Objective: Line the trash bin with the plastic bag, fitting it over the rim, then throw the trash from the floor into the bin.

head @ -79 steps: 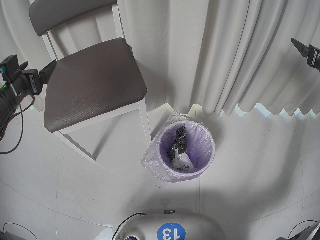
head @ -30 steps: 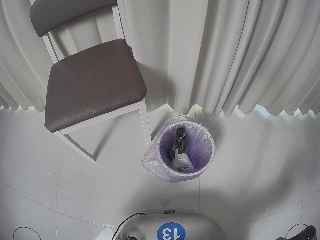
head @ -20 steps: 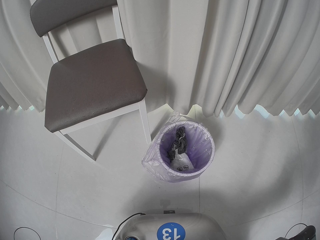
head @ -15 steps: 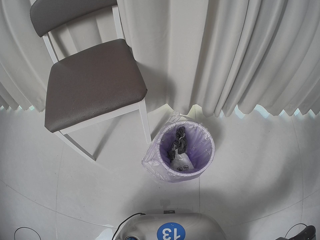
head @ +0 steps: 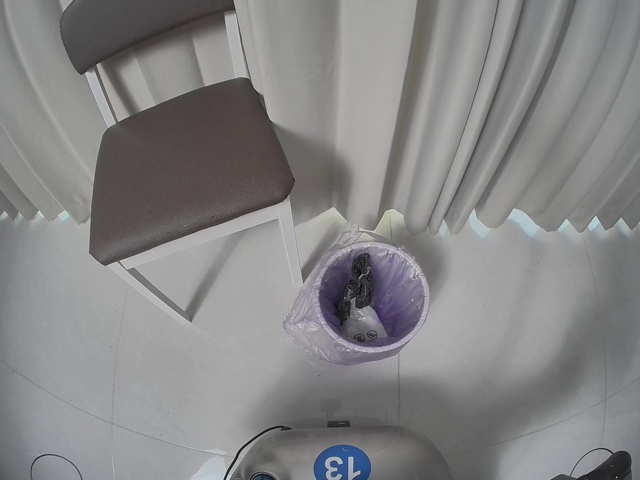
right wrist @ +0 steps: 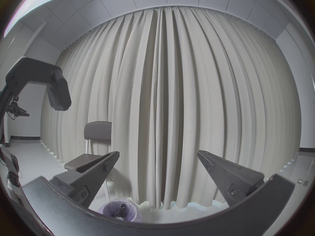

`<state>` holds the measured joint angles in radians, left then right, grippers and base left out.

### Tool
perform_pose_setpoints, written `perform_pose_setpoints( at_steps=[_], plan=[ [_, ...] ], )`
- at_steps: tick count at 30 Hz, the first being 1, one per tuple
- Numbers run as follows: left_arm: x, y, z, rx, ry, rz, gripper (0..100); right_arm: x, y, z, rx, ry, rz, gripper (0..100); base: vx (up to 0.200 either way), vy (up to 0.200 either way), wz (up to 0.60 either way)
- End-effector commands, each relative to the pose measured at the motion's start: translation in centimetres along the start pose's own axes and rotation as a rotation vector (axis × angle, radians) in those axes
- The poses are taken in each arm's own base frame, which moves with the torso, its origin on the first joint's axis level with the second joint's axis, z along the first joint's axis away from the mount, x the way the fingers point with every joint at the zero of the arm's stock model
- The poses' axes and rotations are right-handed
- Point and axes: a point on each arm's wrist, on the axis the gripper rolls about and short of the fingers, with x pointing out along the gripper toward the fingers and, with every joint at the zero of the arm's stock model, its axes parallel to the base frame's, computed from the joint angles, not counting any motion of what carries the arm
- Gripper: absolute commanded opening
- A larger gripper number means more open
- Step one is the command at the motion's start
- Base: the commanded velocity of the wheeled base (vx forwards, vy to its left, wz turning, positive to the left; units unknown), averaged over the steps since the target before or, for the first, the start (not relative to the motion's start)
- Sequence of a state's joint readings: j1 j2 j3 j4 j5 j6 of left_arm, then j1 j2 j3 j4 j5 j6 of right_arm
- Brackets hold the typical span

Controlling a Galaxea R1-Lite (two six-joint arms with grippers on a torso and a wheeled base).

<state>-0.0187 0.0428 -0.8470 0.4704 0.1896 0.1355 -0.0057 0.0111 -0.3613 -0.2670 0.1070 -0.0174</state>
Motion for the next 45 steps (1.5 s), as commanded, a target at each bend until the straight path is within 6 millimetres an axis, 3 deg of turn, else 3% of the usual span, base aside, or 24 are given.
perform_pose_setpoints(
  at_steps=[1, 9, 11, 12, 17, 26, 45],
  plan=[
    [0.3, -0.6, -2.1, -0.002, 0.032, 0.002, 100, 0.0, 0.0, -1.7, 0.000, 0.036, 0.002, 100, 0.000, 0.000, 0.00],
    [4.8, -2.3, -9.0, -0.033, 0.076, -0.002, 100, 0.0, 0.1, -3.4, 0.013, 0.092, 0.003, 100, 0.000, 0.000, 0.00],
    [5.1, -2.5, -10.1, -0.028, 0.092, -0.004, 100, 0.0, 0.1, -3.7, 0.016, 0.103, 0.002, 100, 0.000, 0.000, 0.00],
    [5.6, -2.8, -12.0, -0.019, 0.137, -0.013, 100, 0.0, 0.1, -4.2, 0.013, 0.120, 0.002, 100, 0.000, 0.000, 0.00],
    [5.7, -3.2, -14.3, -0.018, 0.214, -0.045, 100, -0.1, 0.1, -5.3, 0.011, 0.159, 0.005, 100, 0.000, 0.000, 0.00],
    [5.7, -3.6, -16.8, -0.005, 0.299, -0.091, 100, -0.8, 0.3, -9.8, 0.001, 0.311, 0.014, 100, 0.000, 0.000, 0.00],
    [5.7, -3.9, -16.8, -0.034, 0.291, -0.199, 100, -1.5, 0.4, -11.6, -0.001, 0.482, 0.020, 100, 0.000, 0.000, 0.00]
  ],
)
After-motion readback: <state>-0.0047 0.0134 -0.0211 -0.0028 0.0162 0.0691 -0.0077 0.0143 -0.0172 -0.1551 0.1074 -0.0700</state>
